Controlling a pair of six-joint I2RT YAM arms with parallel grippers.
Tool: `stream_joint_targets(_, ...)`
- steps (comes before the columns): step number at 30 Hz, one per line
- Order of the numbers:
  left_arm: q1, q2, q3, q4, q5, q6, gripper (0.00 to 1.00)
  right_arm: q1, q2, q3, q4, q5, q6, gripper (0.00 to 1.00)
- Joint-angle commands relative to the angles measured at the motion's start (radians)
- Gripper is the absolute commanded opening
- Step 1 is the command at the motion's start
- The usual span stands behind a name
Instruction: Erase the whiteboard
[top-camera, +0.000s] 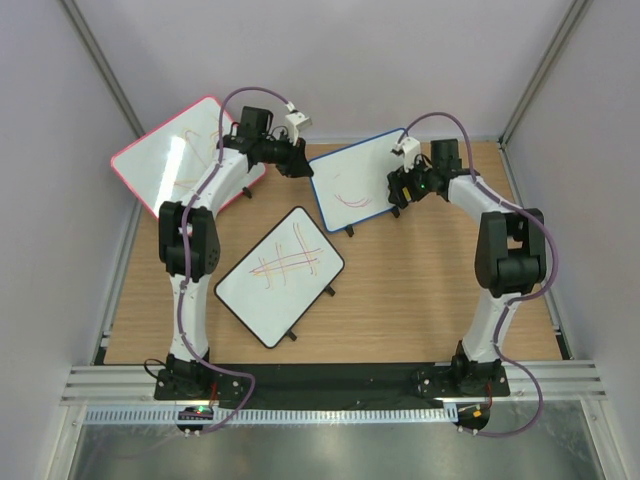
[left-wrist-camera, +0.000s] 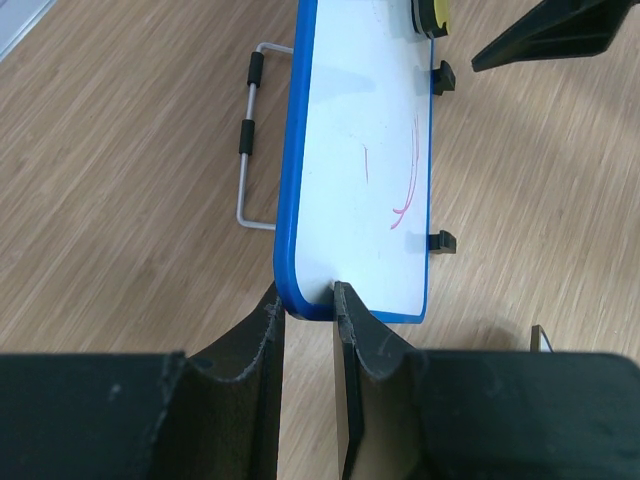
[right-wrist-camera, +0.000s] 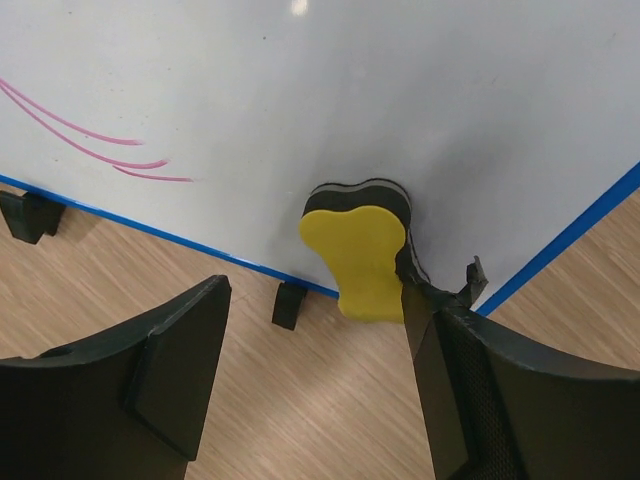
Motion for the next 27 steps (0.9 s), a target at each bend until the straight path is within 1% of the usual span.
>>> stream_joint_targets(1,-0.012,-0.032,-0.012,0.004,-0.040,0.088,0.00,0.004,0.034,0.071,-0.017,0.005,-0.060,0.76)
stream_joint_targets(4,-0.012,-0.032,-0.013,0.001,-0.041,0.091,0.00,0.004,0.044,0.062,0.020,0.058,-0.052,0.75)
stream_joint_targets(9,-0.012,-0.030,-0.010,0.001,-0.038,0.093,0.00,0.004,0.040,0.067,0.049,0.088,-0.037,0.72)
stream_joint_targets(12,-0.010,-0.027,-0.009,0.000,-0.038,0.089,0.00,0.004,0.040,0.068,0.077,0.095,-0.017,0.67)
stream_joint_targets(13,-0.010,-0.027,-0.010,0.001,-0.038,0.088,0.00,0.004,0.044,0.070,0.087,0.106,-0.009,0.63)
stream_joint_targets(19,-0.010,-0.030,-0.009,0.001,-0.040,0.091,0.00,0.008,0.070,0.085,0.095,0.119,0.028,0.56)
stream_joint_targets(27,-0.012,-0.026,-0.007,0.000,-0.038,0.088,0.00,0.033,0.077,0.076,0.119,0.175,0.036,0.56)
